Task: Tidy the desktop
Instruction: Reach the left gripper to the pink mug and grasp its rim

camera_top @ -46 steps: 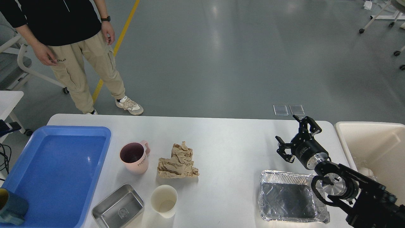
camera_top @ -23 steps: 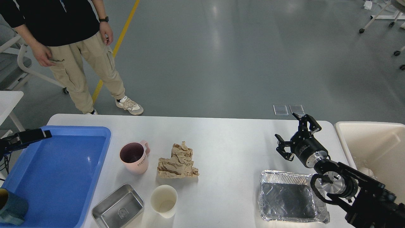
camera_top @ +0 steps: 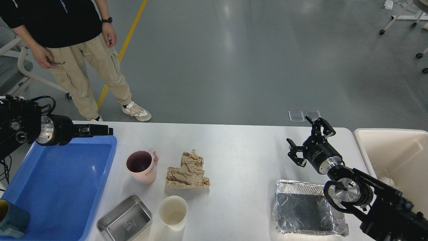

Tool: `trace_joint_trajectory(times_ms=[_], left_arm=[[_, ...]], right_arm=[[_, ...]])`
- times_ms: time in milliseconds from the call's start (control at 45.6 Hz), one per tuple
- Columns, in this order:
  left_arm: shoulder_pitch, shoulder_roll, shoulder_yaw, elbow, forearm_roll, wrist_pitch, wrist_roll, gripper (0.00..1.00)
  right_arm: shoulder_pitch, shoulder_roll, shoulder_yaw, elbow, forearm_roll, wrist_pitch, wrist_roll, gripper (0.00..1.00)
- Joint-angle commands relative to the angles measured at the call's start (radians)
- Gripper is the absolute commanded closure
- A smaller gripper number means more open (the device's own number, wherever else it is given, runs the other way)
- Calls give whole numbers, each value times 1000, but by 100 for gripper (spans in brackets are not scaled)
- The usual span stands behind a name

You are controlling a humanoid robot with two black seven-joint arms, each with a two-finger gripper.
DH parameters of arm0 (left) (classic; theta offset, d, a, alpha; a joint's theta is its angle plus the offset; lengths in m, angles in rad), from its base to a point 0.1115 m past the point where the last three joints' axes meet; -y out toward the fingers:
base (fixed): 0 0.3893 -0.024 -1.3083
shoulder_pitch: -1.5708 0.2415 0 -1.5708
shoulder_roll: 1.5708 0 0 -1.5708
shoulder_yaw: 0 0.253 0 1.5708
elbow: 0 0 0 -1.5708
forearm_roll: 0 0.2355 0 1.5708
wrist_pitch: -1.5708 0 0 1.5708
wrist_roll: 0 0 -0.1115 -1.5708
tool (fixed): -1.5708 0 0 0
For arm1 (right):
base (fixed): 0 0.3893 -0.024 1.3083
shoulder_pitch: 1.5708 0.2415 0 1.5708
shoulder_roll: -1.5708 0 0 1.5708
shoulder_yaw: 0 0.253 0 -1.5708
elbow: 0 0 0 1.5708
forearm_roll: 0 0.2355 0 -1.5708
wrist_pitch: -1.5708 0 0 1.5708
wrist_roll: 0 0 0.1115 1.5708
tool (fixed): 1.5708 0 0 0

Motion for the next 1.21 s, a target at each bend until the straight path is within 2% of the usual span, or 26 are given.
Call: trace_joint_trajectory(times_ms=[0,197,395,921,1096,1184], left_arm=[[-86,-115,108,85,7,1,-13,5],[-132,-203,216,122,58,1,-21,5],[-154,-215,292,122,110,2,-76,6],[-129,-216,361,137,193,10,-102,7],[-123,-264,363,168,195,16,-107,12],[-121,-287,363,189,195,18,-114,21]], right_arm=[[6,-1,0,5,0,2,0,0],[9,0,0,5,0,2,0,0],[17,-3,0,24,0,-5,0,0],[23,-12,1,31,0,-12,0,0],[23,-14,3,32,0,-14,0,0],[23,-17,3,32,0,-14,2,0]])
